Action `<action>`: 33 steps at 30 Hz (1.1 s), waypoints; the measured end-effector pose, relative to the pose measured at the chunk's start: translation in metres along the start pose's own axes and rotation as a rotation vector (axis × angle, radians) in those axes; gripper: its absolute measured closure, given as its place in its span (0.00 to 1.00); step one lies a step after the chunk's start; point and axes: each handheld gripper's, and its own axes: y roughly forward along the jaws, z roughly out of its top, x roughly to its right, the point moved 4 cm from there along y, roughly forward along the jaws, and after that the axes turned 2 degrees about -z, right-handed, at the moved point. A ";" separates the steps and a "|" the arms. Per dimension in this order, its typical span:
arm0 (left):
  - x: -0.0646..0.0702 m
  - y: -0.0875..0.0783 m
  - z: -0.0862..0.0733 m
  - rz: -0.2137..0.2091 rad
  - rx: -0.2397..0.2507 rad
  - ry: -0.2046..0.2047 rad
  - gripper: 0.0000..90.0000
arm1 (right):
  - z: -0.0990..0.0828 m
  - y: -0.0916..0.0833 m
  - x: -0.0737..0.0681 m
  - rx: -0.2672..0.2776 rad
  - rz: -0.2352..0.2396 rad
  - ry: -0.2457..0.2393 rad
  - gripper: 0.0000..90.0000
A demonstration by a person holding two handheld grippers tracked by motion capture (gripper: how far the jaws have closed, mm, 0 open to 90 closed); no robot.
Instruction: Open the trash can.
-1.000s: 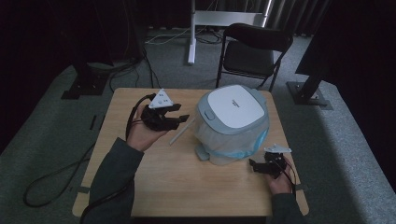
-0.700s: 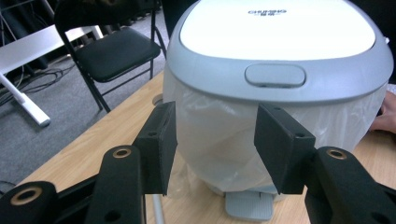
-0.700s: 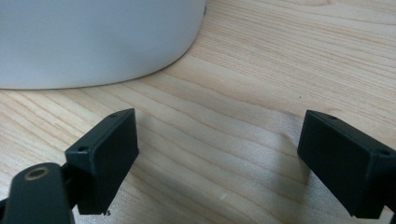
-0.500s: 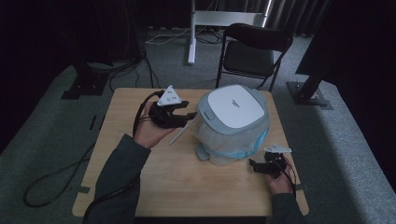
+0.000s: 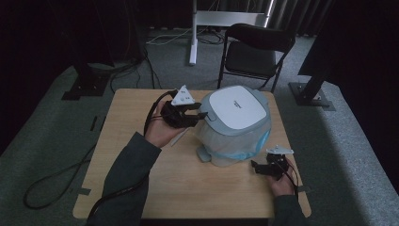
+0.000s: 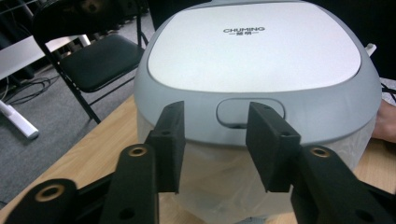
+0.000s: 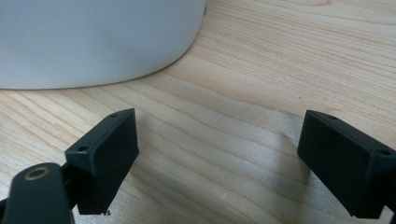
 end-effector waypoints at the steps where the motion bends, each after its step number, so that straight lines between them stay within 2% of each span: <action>1: 0.001 0.001 0.001 -0.003 0.001 0.002 0.68 | 0.000 0.000 0.000 0.000 0.000 0.000 0.13; 14: 0.009 0.014 0.005 -0.021 0.003 0.017 1.00 | 0.000 0.000 0.000 0.000 0.000 -0.001 0.13; 23: 0.011 0.015 0.007 -0.019 0.000 0.019 1.00 | 0.000 0.000 0.000 0.000 0.000 0.000 0.13; 26: 0.012 0.017 0.008 -0.033 0.006 0.018 1.00 | 0.000 0.000 0.000 0.000 0.000 -0.001 0.13; 29: 0.014 0.017 0.009 -0.027 -0.015 0.026 1.00 | 0.000 0.000 0.000 0.000 0.000 -0.001 0.13; 33: 0.014 0.017 0.008 -0.032 -0.011 0.014 1.00 | 0.000 0.000 0.000 0.000 0.000 -0.001 0.13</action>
